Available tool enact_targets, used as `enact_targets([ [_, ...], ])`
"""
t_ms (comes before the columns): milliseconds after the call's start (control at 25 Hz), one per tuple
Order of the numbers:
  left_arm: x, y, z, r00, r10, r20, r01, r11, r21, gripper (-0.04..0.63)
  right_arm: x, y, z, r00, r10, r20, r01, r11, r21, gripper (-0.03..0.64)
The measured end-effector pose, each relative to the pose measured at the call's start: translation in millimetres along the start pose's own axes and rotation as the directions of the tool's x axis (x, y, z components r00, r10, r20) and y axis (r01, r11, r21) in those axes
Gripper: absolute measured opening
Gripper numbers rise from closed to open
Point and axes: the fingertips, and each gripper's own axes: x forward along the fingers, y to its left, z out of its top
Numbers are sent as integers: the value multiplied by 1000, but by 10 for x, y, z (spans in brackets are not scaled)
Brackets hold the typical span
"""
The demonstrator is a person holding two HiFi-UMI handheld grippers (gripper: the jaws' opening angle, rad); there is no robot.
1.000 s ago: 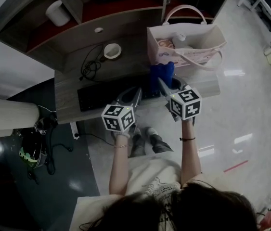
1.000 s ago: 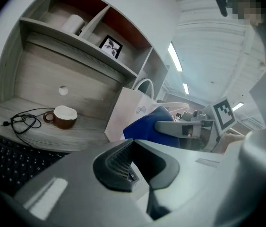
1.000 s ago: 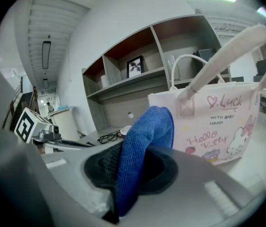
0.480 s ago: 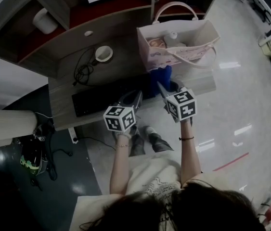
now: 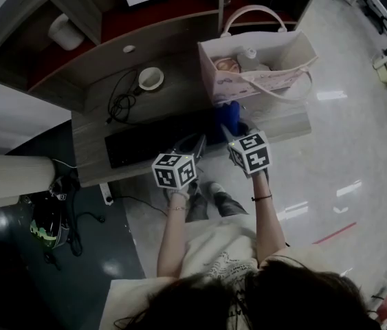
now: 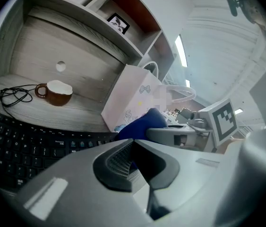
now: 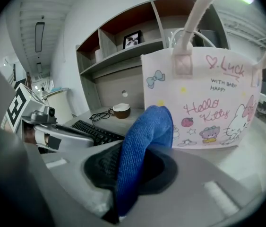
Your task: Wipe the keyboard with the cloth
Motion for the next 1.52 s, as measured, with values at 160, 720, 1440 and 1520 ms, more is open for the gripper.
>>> enact_targets([
  [160,-2,51,-28,1000,8,-12,-8,1000,-4,4,130,61,-54,1000,24,-13,-24,999,26,60],
  [720,-185,239,-80,1000,9,-9,-9,1000,-19,5,378,290,-119,999,34,-33,-31,995,90,60],
  [1440,-517,581,-68,999,37,0,-37,999,-33,5,555,476,-142,999,2,-42,4,989,150,60],
  [1520,-513,596,-72,999,34,-5,-34,999,-33,5,578,484,-136,999,0,-45,7,988,152,58],
])
